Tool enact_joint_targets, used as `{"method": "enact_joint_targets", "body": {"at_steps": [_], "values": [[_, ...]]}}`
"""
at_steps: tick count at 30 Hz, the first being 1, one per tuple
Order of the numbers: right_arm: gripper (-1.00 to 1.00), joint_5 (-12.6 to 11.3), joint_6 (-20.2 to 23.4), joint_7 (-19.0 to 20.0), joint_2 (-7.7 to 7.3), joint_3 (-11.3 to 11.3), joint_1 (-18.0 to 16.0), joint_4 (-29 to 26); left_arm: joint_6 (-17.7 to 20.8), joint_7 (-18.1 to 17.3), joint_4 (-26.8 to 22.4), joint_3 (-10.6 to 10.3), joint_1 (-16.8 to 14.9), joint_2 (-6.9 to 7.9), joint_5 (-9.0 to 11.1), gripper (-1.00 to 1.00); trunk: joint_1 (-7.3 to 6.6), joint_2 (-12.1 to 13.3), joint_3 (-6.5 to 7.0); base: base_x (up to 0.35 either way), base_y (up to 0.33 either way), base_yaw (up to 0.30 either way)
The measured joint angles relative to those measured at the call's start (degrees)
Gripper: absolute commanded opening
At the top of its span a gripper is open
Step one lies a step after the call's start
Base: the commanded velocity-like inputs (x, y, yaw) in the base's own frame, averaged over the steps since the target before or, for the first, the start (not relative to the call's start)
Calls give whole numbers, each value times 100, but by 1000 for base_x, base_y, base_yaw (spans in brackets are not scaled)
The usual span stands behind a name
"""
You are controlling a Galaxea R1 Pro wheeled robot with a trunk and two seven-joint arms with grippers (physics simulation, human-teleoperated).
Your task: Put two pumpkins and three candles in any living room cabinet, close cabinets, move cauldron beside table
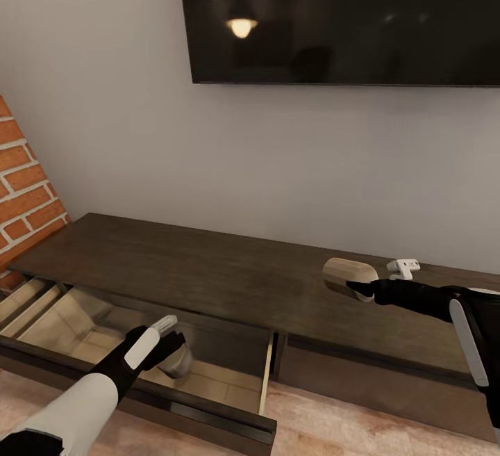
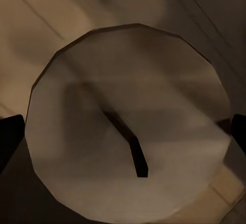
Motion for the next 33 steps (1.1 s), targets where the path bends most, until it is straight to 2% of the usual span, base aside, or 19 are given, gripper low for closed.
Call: {"method": "enact_joint_targets", "body": {"at_steps": [8,12,17,24,31,32,33], "values": [[-100,4,-1,2,-8,-3,0,1,1,-53,118,-6,-19,-5,-14,-100,0,0,0,39,-9,0],[-100,2,-1,-2,-9,-3,-2,1,25,-50,195,10,-30,-59,-349,-100,0,0,0,13,-4,0],[-100,3,0,-1,-9,-3,-1,1,65,-48,252,17,-44,-121,-518,-100,0,0,0,2,-1,0],[-100,4,-2,2,-9,-3,-1,1,64,-47,592,15,-259,-195,-553,-100,0,0,0,0,0,0],[-100,2,0,4,-9,-7,-1,1,60,-50,673,11,-334,-223,-557,-100,0,0,0,0,0,0],[-100,3,0,4,-9,-7,0,1,59,-49,680,10,-337,-224,-559,100,0,0,0,0,0,0],[-100,5,-1,4,-9,-9,-2,1,61,-47,685,10,-338,-225,-570,100,0,0,0,0,0,0]]}}
